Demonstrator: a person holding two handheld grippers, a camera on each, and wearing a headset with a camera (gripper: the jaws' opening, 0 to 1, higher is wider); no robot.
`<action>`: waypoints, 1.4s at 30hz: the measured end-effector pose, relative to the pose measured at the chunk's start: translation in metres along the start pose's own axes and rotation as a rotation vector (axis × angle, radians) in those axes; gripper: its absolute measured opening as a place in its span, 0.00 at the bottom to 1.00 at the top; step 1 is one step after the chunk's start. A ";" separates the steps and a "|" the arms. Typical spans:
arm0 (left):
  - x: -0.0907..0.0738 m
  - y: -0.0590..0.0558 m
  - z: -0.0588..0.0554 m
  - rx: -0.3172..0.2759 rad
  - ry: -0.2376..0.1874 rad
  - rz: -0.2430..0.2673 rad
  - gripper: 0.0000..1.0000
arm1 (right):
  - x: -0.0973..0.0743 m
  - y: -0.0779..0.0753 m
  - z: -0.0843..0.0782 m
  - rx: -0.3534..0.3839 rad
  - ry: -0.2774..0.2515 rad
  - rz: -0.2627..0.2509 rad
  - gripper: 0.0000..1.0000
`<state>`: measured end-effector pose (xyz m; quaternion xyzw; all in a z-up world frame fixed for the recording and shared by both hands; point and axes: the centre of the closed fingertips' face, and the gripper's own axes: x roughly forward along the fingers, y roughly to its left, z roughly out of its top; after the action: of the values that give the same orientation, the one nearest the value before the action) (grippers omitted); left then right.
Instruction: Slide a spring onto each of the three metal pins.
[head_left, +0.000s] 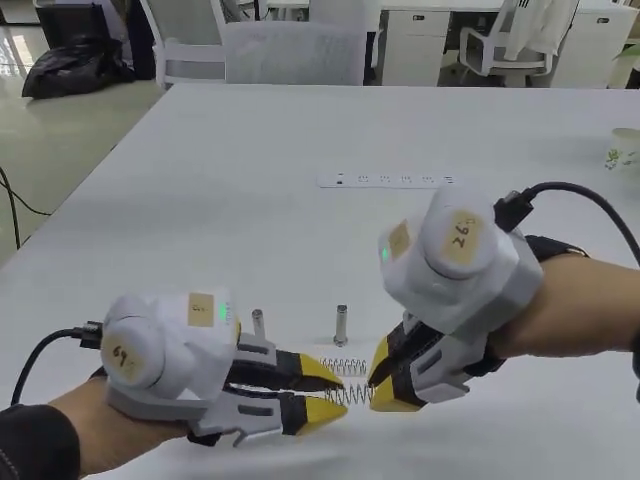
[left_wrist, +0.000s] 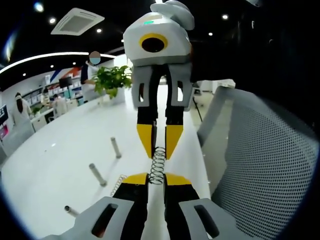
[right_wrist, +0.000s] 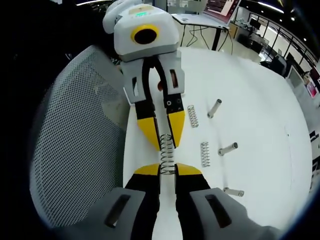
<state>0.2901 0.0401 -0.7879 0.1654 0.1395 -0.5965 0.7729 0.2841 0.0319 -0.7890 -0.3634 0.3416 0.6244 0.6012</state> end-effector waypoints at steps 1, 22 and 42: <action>0.000 0.000 0.000 0.002 0.001 0.000 0.03 | -0.001 0.000 0.001 0.001 -0.003 -0.001 0.08; -0.001 -0.001 0.000 0.011 0.005 0.006 0.02 | -0.015 0.005 0.043 -0.031 -0.121 -0.024 0.07; 0.000 -0.002 0.004 0.009 -0.018 0.004 0.02 | -0.007 0.008 0.040 -0.002 -0.115 -0.003 0.12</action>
<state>0.2884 0.0379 -0.7849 0.1638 0.1298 -0.5970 0.7745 0.2745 0.0623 -0.7633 -0.3282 0.3052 0.6436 0.6204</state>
